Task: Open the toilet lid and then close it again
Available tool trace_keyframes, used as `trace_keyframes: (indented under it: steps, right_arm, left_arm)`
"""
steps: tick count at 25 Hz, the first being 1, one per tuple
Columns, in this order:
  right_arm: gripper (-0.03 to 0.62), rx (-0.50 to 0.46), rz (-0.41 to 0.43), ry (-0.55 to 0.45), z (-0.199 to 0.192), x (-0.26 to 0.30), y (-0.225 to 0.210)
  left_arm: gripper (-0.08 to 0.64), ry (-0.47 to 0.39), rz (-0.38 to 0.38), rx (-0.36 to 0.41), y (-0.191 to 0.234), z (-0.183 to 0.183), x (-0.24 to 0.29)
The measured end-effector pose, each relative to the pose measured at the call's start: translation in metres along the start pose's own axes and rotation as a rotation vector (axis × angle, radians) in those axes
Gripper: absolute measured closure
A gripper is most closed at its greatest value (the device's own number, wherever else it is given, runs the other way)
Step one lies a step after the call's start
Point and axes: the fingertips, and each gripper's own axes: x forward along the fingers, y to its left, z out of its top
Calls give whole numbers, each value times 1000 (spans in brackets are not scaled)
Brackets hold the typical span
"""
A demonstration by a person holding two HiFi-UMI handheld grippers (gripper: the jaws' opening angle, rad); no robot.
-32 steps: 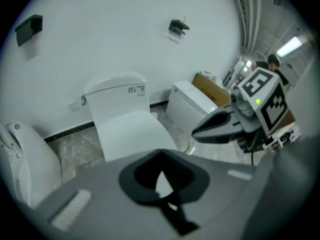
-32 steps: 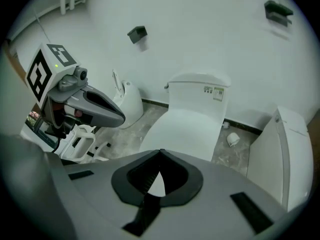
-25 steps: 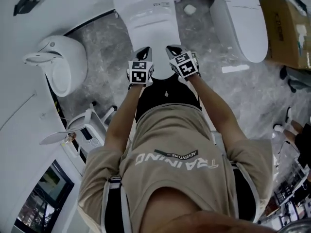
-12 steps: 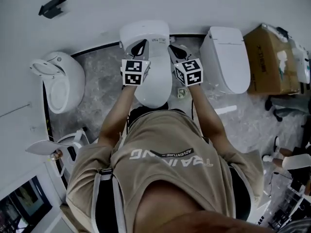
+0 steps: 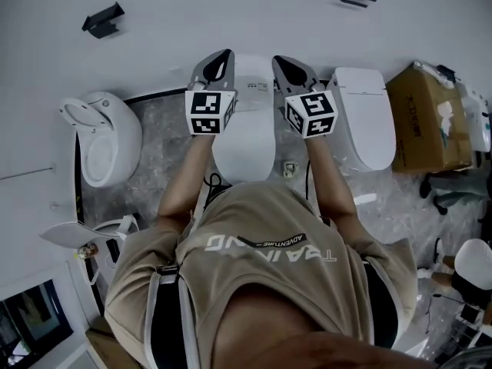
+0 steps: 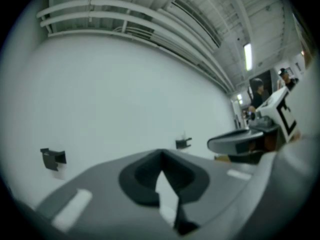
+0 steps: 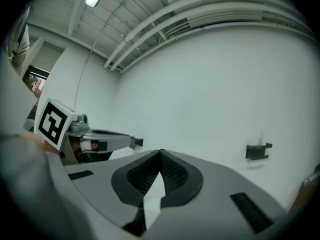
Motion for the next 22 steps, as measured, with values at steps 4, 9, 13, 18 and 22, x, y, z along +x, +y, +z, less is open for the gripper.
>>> trace_keyframes:
  steps: [4,9,13,18,22]
  right_arm:
    - [578,7,-6,-65,27,6,13]
    - [578,21,2,-56,29,10,27]
    - [578,44,-21,-36,19,4,32]
    - [578,54,-26,-12,12,-3,37]
    - [578,32,-17,4,13,-13,41]
  left_arm:
    - [557,-28,35,7,23,17,-13]
    - [557,-39,48,6,39,22,-24]
    - [557,0,20,-27,34,0,-34]
    - [557,4,-24,-52,24,-9,-35]
    - [557,-17,-42,-97,17,-5,-39]
